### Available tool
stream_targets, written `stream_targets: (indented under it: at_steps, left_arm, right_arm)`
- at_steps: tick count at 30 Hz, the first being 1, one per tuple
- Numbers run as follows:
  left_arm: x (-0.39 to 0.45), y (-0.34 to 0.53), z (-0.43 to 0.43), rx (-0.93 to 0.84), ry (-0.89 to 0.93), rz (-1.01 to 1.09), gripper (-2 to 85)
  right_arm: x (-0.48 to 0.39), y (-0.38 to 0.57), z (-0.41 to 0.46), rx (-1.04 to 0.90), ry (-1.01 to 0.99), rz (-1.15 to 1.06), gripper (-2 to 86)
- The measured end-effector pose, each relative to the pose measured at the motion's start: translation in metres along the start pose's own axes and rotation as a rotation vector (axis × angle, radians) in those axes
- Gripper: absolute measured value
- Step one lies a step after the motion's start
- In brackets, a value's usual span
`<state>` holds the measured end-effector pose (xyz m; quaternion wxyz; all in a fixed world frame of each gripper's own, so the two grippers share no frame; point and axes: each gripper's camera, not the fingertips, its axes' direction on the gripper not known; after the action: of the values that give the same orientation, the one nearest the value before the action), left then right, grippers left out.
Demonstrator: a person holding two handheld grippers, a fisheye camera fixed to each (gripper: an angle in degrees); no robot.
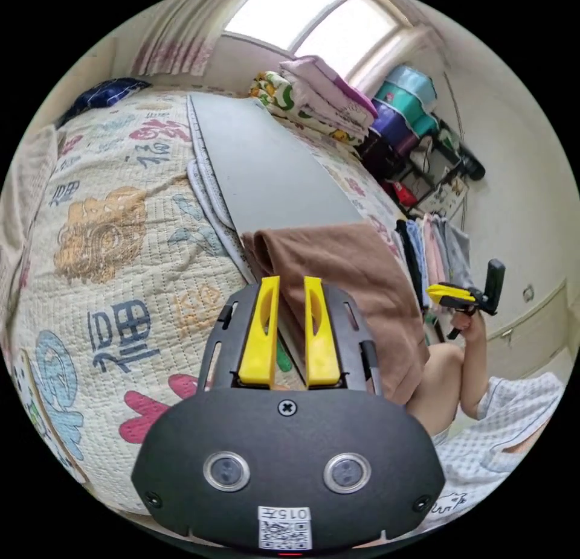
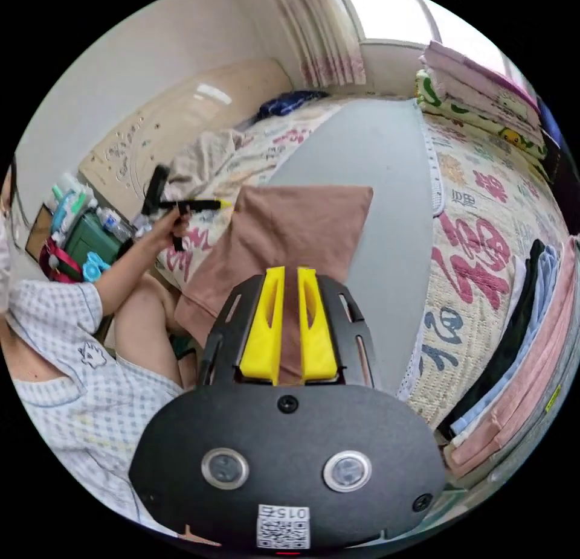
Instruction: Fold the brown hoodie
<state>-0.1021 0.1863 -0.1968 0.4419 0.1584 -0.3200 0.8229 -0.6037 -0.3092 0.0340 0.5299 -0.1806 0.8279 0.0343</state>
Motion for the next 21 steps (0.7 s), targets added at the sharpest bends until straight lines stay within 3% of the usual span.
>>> stream_targets:
  at_steps: [2,4,7,10,15,21]
  left_arm:
    - [-0.042,-0.001,-0.021,0.075,0.085,-0.148,9.5]
    - [-0.07,-0.002,-0.025,0.084,0.149,-0.241,11.7]
    - [-0.107,-0.003,-0.018,0.075,0.249,-0.36,14.8]
    - [-0.133,-0.004,-0.01,0.06,0.286,-0.441,17.9]
    - [-0.156,-0.006,0.002,0.08,0.423,-0.495,20.3]
    - [-0.157,-0.021,0.004,0.114,0.454,-0.479,15.9]
  right_arm:
    - [0.038,-0.035,-0.035,0.163,-0.083,0.199,10.7]
    - [0.063,-0.065,-0.035,0.214,-0.095,0.263,12.1]
    - [0.101,-0.123,0.014,0.06,-0.164,0.351,14.0]
    - [0.104,-0.162,0.071,-0.09,-0.213,0.345,13.2]
    - [0.061,-0.208,0.095,-0.114,-0.125,0.239,13.3]
    - [0.034,-0.253,0.12,-0.204,-0.16,0.146,13.5]
